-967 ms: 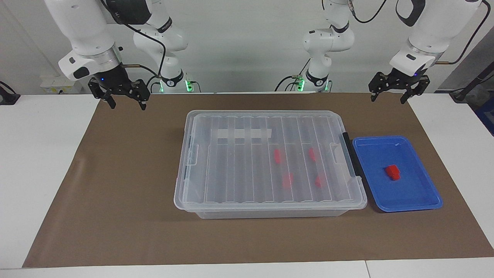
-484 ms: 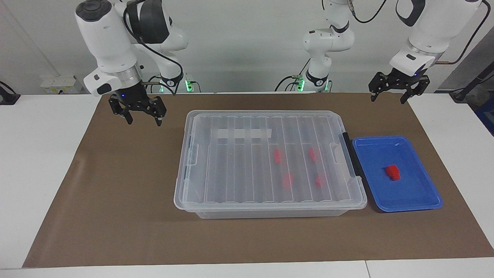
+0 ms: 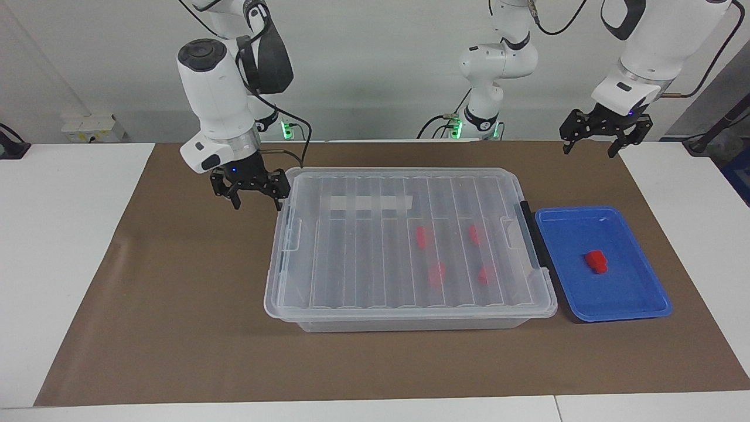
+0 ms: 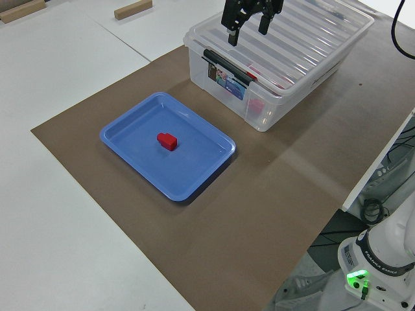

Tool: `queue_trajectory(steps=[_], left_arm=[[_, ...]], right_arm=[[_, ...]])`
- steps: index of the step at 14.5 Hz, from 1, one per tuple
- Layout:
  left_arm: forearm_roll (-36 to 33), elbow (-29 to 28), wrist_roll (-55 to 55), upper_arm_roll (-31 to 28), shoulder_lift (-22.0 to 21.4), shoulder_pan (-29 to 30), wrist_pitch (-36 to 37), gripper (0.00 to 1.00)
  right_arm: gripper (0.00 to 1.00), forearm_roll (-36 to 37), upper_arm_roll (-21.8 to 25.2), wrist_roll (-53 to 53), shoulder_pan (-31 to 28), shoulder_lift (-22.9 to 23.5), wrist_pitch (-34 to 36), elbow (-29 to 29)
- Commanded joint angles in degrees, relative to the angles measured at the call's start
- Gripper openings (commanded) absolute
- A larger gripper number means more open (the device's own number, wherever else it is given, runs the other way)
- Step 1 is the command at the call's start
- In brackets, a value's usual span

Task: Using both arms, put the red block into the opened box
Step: 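Move the right gripper onto the clear lid's edge farthest from the tray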

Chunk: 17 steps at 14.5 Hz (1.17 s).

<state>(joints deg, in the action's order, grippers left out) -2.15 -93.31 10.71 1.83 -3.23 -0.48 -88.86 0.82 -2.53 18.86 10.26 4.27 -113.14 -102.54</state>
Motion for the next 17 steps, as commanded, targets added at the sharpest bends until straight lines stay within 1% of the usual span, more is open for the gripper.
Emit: queue_trajectory(steps=[1,5,11,17], left_arm=[[0.39,-0.38,0.10,-0.25,-0.64,0.05,0.27,1.00],[0.39,-0.38,0.10,-0.25,-0.64,0.05,0.35,1.00],[0.39,-0.47,0.10,-0.25,-0.64,0.05,0.35,1.00],[0.39,-0.38,0.10,-0.25,-0.64,0.05,0.35,1.00]], right_arm=[[0.99,0.32,-0.02,2.06,0.19,2.40,-3.30,-0.37],[0.99,0.32,-0.02,2.24,0.90,4.69,-4.02,-0.38],[0.99,0.32,0.07,1.10,-0.15,4.78,-3.66,-0.64],[0.99,0.41,0.07,-4.26,-3.14,4.78,-3.14,-0.64]])
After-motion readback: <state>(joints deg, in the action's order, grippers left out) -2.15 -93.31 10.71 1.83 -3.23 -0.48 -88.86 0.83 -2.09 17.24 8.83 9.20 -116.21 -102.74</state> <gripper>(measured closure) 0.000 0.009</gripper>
